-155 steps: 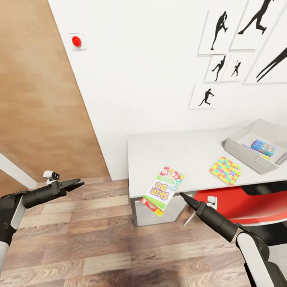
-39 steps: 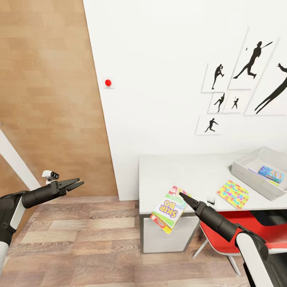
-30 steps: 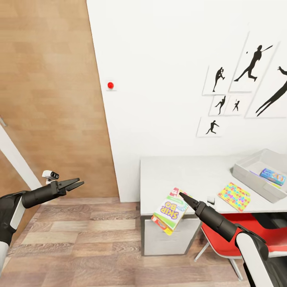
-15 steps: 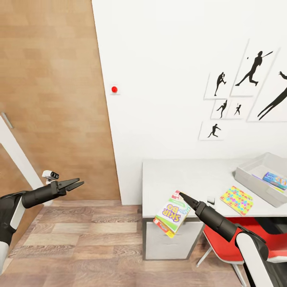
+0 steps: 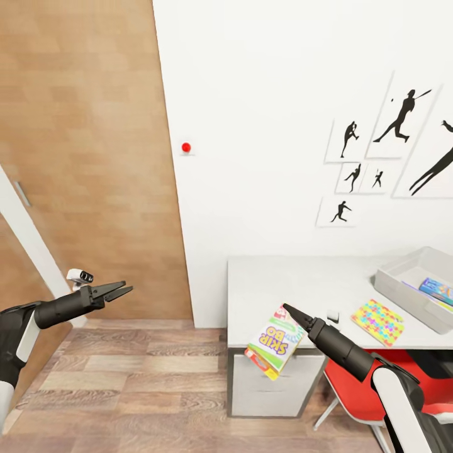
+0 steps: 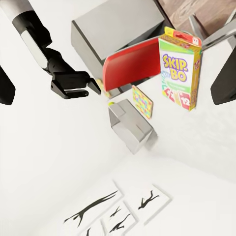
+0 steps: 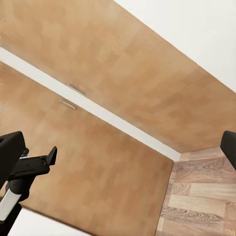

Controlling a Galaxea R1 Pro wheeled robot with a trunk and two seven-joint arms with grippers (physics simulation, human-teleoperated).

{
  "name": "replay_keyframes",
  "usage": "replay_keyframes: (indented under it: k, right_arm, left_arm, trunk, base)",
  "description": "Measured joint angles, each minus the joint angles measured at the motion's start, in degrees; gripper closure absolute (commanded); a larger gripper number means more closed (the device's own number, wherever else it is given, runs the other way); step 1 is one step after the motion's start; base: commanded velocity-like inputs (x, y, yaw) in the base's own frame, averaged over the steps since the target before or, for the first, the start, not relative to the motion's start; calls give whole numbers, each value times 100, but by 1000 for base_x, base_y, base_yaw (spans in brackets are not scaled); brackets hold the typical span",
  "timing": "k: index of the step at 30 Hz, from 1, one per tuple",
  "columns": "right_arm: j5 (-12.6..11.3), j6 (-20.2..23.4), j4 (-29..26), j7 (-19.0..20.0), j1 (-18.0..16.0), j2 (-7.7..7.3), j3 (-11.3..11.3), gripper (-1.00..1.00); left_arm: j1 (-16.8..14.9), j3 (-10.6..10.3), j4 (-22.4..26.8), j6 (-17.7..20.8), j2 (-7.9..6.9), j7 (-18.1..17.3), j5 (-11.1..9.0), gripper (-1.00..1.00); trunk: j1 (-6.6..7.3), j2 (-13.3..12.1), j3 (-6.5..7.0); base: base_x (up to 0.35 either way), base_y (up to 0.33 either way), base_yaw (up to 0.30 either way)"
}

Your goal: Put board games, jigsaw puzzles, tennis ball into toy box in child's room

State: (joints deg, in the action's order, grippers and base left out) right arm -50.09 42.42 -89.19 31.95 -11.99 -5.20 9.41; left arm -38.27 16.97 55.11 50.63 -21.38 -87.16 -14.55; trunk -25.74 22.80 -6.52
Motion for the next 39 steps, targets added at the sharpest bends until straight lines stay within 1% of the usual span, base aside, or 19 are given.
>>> replay_keyframes:
  k: [7, 18, 39]
  right_arm:
    - [0, -2, 0, 0, 0, 1, 0, -100]
    - [1, 0, 0, 0, 0, 1, 6, -100]
    - [2, 6, 7, -62, 0, 0, 12, -100]
  left_arm:
    - [0, 0, 0, 0, -1, 0, 0, -100]
    - [0, -4, 0, 0, 2, 0, 1, -100]
    - [-1, -18, -1, -7, 3, 0, 5, -100]
  trunk:
    - [0, 0, 67]
    - [-242, 441, -27]
    - [-704, 1285, -382]
  base:
    - [0, 0, 62]
    - [0, 0, 62]
    - [0, 0, 7]
